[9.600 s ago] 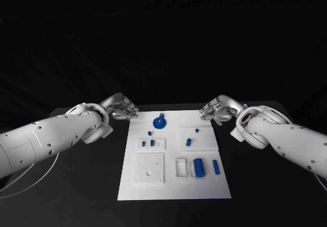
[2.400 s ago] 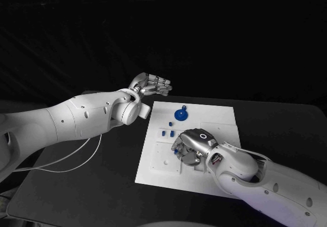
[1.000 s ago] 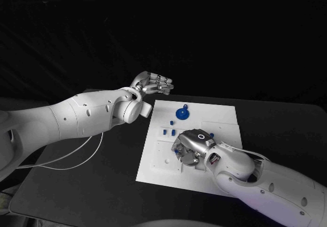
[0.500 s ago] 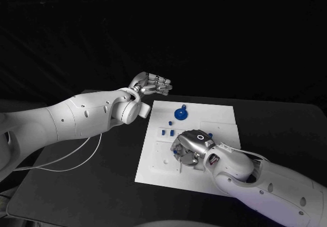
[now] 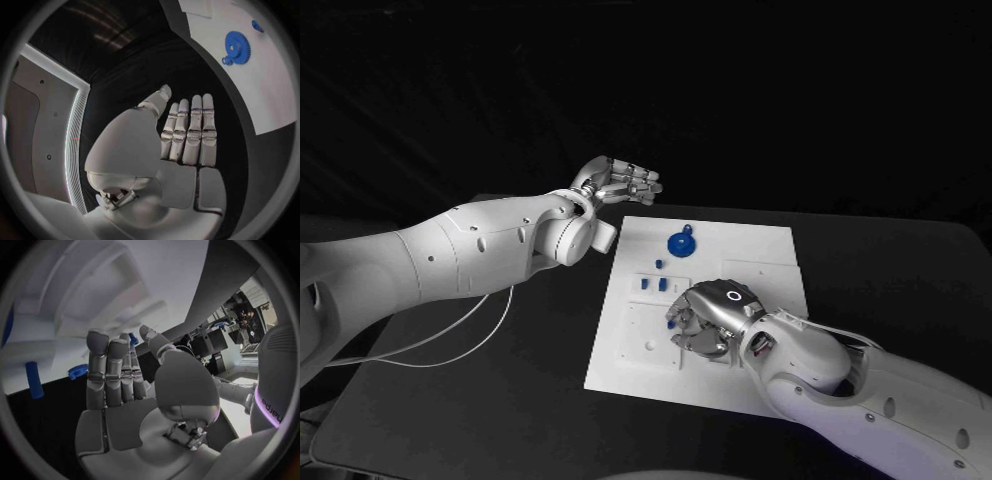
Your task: Assemble the parts on the task board
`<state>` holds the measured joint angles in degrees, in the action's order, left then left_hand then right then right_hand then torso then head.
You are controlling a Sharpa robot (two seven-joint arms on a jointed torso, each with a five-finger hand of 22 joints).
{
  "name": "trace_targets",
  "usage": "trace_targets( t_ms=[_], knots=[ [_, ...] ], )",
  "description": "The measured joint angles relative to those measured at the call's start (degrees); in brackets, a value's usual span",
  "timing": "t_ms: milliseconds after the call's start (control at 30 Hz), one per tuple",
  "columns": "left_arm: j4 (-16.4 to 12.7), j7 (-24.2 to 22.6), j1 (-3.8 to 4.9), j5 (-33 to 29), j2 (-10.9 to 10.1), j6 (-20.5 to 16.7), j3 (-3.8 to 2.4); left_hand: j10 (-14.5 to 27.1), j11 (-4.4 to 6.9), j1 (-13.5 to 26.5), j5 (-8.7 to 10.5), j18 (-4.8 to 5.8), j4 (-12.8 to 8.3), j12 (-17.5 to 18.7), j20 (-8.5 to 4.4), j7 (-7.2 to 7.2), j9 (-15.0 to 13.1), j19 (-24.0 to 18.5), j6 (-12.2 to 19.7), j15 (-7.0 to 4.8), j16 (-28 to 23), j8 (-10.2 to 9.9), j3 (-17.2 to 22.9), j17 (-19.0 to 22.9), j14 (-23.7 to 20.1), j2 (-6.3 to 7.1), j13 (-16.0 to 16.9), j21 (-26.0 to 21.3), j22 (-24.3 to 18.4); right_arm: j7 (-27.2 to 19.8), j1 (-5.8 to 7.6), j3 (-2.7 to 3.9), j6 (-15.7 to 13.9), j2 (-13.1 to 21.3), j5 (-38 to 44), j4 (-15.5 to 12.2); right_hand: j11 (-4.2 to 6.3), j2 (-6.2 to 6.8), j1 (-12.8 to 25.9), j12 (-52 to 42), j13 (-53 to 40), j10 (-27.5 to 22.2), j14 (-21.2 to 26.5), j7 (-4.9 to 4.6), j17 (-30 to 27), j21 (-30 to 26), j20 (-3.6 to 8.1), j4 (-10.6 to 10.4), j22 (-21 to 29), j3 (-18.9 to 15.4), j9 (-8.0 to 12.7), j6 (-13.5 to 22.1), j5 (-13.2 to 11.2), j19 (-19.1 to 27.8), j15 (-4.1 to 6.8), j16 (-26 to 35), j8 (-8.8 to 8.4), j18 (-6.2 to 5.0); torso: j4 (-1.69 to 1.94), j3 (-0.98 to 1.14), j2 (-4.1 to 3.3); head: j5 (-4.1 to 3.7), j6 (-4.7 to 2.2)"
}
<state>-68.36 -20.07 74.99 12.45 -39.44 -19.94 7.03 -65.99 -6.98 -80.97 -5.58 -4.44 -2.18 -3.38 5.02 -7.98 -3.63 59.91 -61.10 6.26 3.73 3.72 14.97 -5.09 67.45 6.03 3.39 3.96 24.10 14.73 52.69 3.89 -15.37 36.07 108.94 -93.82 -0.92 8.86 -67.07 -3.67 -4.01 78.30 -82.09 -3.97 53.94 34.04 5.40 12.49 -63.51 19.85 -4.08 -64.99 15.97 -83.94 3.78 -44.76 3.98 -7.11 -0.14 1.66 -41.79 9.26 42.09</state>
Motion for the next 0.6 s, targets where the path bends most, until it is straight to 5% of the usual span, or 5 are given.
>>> trace_targets(
  t_ms=[267, 600],
  knots=[
    [0.5, 0.0, 0.00, 0.0, 0.0, 0.1, 0.00, 0.1, -0.08, -0.1, 0.00, 0.01, 0.2, 0.0, 0.00, 0.00, 0.0, 0.0, 0.0, 0.19, 0.0, 0.0, -0.3, -0.1, -0.2, -0.11, 0.0, 0.0, -1.3, 0.3, 0.04, 2.43, -0.1, 2.3, -1.1, -2.1, 0.26, 0.12, -0.1, 0.0, -0.1, 0.3, -0.2, 0.20, -0.2, 0.1, 0.00, -0.6, 0.5, -0.5, 0.0, 0.2, -1.1, 0.0, 0.17, 0.0, 0.00, 0.05, -0.02, 0.00, 0.01, -0.44, -0.55],
    [1.1, 0.0, -0.01, 0.0, 0.0, 0.6, 0.00, 0.3, 0.13, -0.5, 0.00, 0.01, 0.2, 0.0, 0.09, 0.00, 0.0, 0.3, 0.0, -0.48, 0.0, 0.0, -0.3, 0.6, -0.1, -0.55, 0.0, 0.2, -1.2, -0.2, 1.65, 8.96, -0.2, 7.3, -9.1, -3.4, 1.12, -0.87, -1.1, -0.3, -0.2, 3.8, -0.2, -0.92, -0.4, 0.3, -0.01, 0.7, 1.3, 3.0, 0.0, -1.6, 0.2, 0.0, 0.23, 0.2, -0.05, 0.09, -0.13, 0.03, 0.09, -1.71, -1.80]
  ],
)
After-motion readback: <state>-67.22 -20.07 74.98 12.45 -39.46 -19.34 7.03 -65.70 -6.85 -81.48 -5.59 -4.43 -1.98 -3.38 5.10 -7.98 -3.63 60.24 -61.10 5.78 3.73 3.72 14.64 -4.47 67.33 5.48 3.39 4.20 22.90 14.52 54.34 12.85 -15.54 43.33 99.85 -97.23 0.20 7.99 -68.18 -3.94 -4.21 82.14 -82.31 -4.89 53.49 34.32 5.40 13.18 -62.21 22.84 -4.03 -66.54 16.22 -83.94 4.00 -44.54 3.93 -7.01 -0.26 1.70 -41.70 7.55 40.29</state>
